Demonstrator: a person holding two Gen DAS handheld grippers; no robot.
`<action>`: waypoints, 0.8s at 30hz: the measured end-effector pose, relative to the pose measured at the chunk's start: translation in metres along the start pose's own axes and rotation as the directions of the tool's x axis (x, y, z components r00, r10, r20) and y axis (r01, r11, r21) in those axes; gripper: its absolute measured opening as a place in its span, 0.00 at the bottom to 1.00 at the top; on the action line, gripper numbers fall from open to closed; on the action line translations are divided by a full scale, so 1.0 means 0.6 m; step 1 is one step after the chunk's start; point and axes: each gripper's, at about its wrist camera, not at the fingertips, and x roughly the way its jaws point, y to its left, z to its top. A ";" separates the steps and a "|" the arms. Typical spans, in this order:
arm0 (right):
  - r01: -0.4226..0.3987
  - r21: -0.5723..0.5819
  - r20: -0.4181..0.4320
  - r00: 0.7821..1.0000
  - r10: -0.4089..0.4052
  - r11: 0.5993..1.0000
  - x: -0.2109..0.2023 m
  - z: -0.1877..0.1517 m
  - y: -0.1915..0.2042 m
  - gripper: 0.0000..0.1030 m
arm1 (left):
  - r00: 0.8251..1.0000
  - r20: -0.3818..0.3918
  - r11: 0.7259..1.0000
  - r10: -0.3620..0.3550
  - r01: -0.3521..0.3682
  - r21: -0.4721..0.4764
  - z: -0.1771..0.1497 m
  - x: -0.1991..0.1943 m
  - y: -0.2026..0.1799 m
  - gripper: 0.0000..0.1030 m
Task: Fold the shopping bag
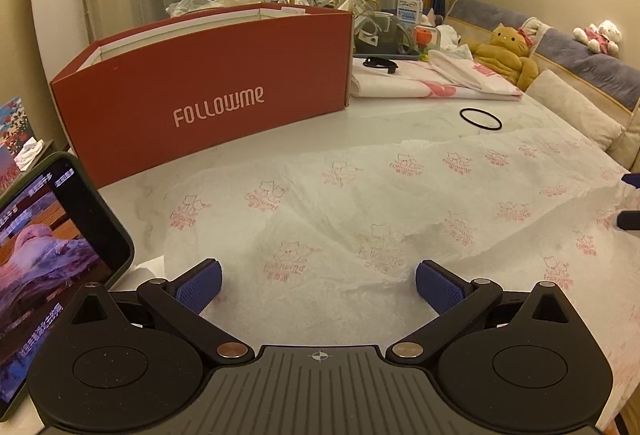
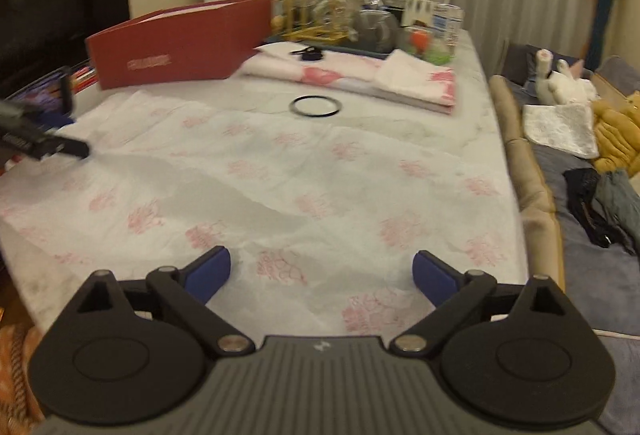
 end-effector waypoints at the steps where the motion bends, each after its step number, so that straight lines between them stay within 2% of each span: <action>1: 0.008 0.011 0.004 1.000 -0.008 1.000 0.005 0.004 -0.007 0.98 | 1.000 -0.001 1.000 -0.001 0.001 0.001 0.003 0.003 -0.001 1.00; 5: 0.026 0.013 -0.029 0.999 -0.026 1.000 -0.003 0.000 -0.014 0.97 | 1.000 -0.009 1.000 -0.014 0.014 0.014 0.008 0.009 0.001 1.00; 9: 0.030 0.017 -0.042 0.999 -0.029 0.999 -0.041 -0.033 -0.027 0.97 | 1.000 0.003 1.000 -0.018 0.018 0.016 0.004 0.005 0.003 1.00; 13: 0.116 0.111 -0.069 0.992 -0.109 0.987 -0.083 -0.060 -0.056 0.97 | 1.000 0.006 0.999 -0.025 0.025 0.024 0.003 0.004 0.005 1.00; 15: 0.135 0.145 -0.052 0.990 -0.129 0.980 -0.105 -0.065 -0.060 0.91 | 1.000 0.001 0.999 -0.028 0.028 0.027 0.006 0.007 0.003 1.00; 18: 0.110 0.137 0.024 0.993 -0.114 0.984 -0.124 -0.053 -0.038 0.91 | 0.999 -0.003 0.998 -0.038 0.038 0.043 0.014 0.013 -0.010 1.00; 21: 0.047 0.080 0.107 0.993 -0.055 0.996 -0.121 -0.022 -0.001 0.91 | 0.997 -0.007 0.995 -0.071 0.071 0.072 0.022 0.021 -0.027 1.00; 24: -0.005 -0.009 0.116 0.993 0.006 1.000 -0.089 0.011 0.037 0.91 | 0.996 -0.021 0.992 -0.084 0.085 0.094 0.032 0.027 -0.036 1.00</action>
